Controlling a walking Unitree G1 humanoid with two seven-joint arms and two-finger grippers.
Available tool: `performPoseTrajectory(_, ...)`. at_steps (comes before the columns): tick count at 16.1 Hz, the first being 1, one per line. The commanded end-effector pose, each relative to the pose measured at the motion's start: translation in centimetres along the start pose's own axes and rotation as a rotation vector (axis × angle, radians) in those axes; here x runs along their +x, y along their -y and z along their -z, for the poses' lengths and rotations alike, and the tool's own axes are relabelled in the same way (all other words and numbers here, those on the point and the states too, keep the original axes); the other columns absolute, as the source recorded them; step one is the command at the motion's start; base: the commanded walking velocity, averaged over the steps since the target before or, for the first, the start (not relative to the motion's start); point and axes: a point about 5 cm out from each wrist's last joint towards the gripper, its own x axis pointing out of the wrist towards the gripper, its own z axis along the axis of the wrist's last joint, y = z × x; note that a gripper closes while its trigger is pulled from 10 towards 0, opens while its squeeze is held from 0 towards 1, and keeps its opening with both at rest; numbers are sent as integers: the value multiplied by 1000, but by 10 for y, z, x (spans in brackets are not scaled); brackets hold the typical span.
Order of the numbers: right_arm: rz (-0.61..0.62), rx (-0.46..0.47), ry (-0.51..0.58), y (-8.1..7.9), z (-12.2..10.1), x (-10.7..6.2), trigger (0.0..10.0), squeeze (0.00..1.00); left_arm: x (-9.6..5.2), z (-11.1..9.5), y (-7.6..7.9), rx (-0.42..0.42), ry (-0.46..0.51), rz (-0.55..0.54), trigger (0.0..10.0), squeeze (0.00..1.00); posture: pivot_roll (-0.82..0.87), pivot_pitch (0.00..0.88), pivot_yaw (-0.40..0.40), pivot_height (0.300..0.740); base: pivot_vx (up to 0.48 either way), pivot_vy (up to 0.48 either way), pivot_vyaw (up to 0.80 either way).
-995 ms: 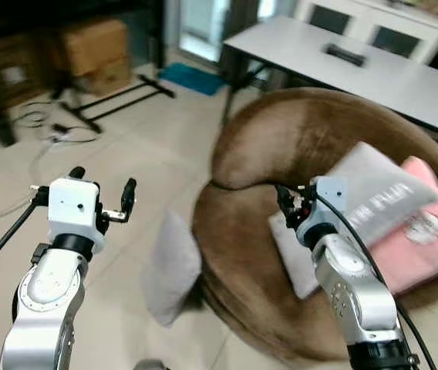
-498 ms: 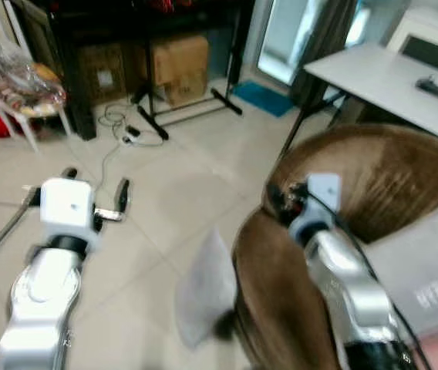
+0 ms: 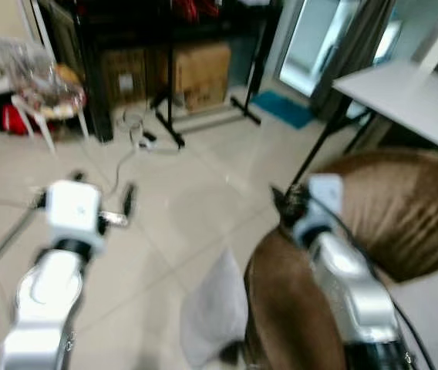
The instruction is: Move the pillow to the sofa from floor
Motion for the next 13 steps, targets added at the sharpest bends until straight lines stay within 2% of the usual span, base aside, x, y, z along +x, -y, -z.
performPoseTrajectory(1,11,30,23,3,-2,-1,10000,0,-1,-2,0,26,10,-1,10000,157,137,0,-123,725,0,0,0)
performPoseTrajectory(8,27,64,44,7,2,-5,10000,0,-4,-3,-6,61,44,-43,10000,165,148,0,-134,665,0,0,0)
performPoseTrajectory(11,28,107,37,4,4,-5,10000,0,-5,-3,-8,55,49,-57,10000,161,152,0,-136,645,0,0,0)
performPoseTrajectory(12,24,105,38,3,3,-4,10000,0,-5,-3,-7,25,43,-59,10000,149,152,0,-136,635,0,0,0)
performPoseTrajectory(13,21,103,38,2,4,-5,10000,0,-5,-4,-6,30,56,-55,10000,145,152,0,-134,625,0,0,0)
